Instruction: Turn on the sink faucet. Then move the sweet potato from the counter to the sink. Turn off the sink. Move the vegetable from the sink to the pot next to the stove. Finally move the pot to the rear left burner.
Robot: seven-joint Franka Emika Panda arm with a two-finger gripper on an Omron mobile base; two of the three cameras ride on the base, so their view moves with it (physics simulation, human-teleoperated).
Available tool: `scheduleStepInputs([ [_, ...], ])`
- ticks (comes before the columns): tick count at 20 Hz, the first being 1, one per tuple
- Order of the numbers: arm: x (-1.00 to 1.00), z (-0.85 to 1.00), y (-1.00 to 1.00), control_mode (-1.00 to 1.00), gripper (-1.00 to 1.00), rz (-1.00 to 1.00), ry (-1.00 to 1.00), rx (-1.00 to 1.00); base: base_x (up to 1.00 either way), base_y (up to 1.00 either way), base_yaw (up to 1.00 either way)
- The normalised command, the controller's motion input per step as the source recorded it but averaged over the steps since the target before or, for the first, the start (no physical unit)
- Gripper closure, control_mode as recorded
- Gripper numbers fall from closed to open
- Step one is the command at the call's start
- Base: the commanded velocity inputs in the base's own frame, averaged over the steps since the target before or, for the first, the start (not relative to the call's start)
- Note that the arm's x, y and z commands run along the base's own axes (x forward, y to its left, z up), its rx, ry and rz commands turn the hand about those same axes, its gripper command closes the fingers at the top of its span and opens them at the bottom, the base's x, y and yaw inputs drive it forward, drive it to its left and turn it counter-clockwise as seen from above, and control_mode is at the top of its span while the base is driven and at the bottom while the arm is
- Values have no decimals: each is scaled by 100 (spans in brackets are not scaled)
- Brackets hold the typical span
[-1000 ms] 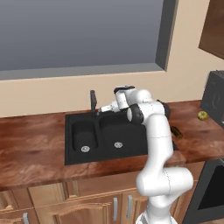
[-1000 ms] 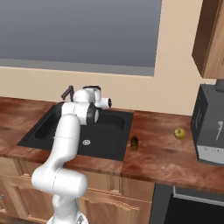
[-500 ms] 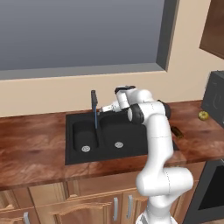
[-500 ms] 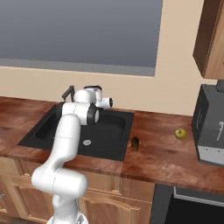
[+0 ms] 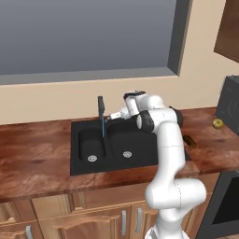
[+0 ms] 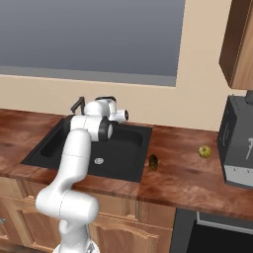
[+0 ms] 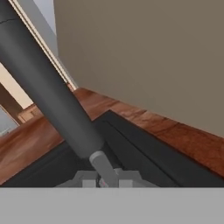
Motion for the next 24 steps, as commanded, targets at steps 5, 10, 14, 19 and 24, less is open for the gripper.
scheduleStepInputs([
  [5, 0, 0, -30, -100, -100, 0, 0, 0, 0, 0, 0],
  [10, -3, 25, -17, -100, -100, -3, 0, 0, 0, 0, 0],
  [14, -7, 51, -7, -100, -100, -4, -1, 0, 0, 0, 0],
  [19, -25, 49, -5, -100, -100, -4, -2, 0, 0, 0, 0],
  [24, -46, 46, -2, -100, -100, -4, -2, -2, 0, 0, 0],
])
